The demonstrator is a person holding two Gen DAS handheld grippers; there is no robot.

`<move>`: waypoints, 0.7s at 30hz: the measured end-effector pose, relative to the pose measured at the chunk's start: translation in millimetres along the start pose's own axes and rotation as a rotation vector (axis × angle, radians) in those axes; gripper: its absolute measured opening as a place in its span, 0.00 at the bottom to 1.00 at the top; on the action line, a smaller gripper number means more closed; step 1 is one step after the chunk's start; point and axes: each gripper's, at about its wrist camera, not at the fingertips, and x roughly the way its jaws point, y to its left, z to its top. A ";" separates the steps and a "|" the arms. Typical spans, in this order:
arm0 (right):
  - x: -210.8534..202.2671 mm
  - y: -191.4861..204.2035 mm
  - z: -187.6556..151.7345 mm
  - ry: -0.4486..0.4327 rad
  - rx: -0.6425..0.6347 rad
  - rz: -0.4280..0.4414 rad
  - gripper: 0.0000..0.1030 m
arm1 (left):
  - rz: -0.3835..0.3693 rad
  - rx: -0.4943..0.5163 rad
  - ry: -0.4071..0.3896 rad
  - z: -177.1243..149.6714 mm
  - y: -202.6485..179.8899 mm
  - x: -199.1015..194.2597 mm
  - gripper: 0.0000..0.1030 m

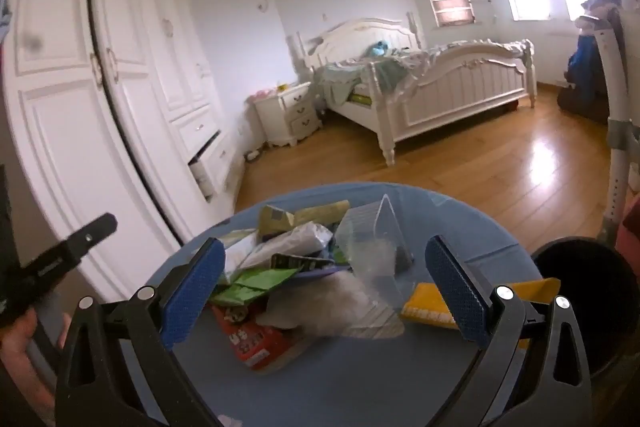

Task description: Collect trash

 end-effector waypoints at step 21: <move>0.8 -6.7 -4.1 0.022 0.021 0.015 0.96 | 0.032 0.016 0.011 -9.9 -5.4 4.0 0.95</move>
